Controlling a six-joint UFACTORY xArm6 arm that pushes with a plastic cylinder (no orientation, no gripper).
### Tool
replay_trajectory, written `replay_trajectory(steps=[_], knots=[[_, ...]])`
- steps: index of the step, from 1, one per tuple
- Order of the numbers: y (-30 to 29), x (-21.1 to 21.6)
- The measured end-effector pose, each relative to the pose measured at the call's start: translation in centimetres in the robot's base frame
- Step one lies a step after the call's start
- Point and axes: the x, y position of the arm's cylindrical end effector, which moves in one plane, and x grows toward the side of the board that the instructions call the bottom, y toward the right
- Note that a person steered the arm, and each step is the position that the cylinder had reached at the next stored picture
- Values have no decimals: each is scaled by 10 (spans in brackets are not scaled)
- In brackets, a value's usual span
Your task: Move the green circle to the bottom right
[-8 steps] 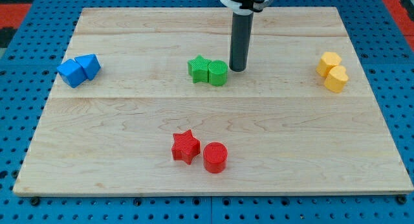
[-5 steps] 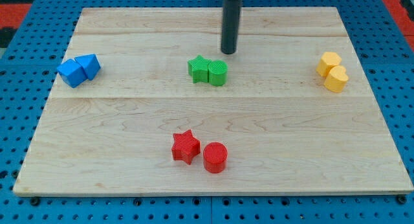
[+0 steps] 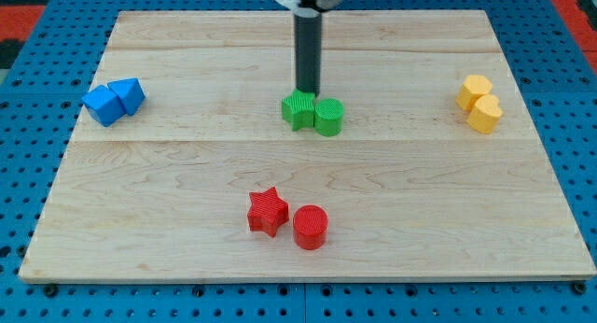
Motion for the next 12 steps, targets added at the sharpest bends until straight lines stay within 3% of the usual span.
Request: replay_trajectory(steps=[1,2,3,4,5,6,7,8,9,10,11,12], knots=[[7,18],[7,-16],[10,1],[34,55],[98,84],[89,74],[29,54],[9,82],[48,117],[122,126],[116,124],[99,96]])
